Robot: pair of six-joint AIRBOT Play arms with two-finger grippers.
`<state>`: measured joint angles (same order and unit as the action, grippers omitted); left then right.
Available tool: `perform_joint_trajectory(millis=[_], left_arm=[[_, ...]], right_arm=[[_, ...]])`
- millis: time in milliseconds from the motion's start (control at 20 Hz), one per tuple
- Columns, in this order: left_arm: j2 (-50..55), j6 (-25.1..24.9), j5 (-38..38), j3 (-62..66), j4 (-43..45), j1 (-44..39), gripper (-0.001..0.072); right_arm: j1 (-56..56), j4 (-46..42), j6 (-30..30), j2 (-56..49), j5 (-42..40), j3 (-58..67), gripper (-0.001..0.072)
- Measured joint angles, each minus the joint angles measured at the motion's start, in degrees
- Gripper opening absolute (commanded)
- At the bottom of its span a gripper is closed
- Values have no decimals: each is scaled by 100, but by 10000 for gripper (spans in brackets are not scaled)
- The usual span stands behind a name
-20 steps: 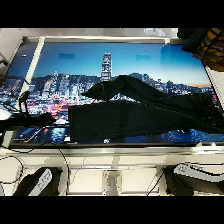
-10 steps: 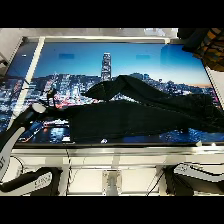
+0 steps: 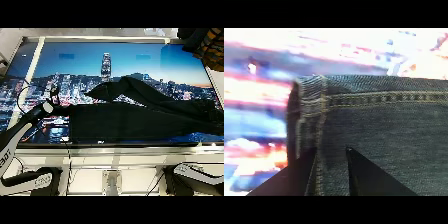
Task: Fold the clothes and pants, and hang the long-sleeved shirts on hangers.
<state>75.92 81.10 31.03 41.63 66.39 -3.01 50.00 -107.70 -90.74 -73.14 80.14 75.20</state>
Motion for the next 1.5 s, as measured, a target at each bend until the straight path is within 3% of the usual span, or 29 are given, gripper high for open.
perform_joint_trajectory(millis=[100,150,400,600,750,850,1150,1500], left_arm=[[9,103,57,66,219,-7,236],[9,129,92,109,291,-15,236],[11,160,221,535,457,-208,246],[13,-527,120,1027,498,-649,246],[133,-1147,-258,1408,505,-1032,429],[389,-1362,-356,1759,511,-1174,441],[1823,-1751,339,3462,518,-1392,441],[2848,-2232,1261,4706,516,-1484,440]], right_arm=[[2,-37,-15,-2,92,81,524],[0,-24,-15,-9,83,105,539],[0,267,-28,-20,61,168,535],[-286,1873,280,-28,-247,168,534],[-1034,2621,485,-57,-654,168,536],[-1661,2876,612,-98,-828,168,536],[-3265,2927,887,-214,-1287,168,536],[-3731,2761,938,-236,-1497,168,535]])
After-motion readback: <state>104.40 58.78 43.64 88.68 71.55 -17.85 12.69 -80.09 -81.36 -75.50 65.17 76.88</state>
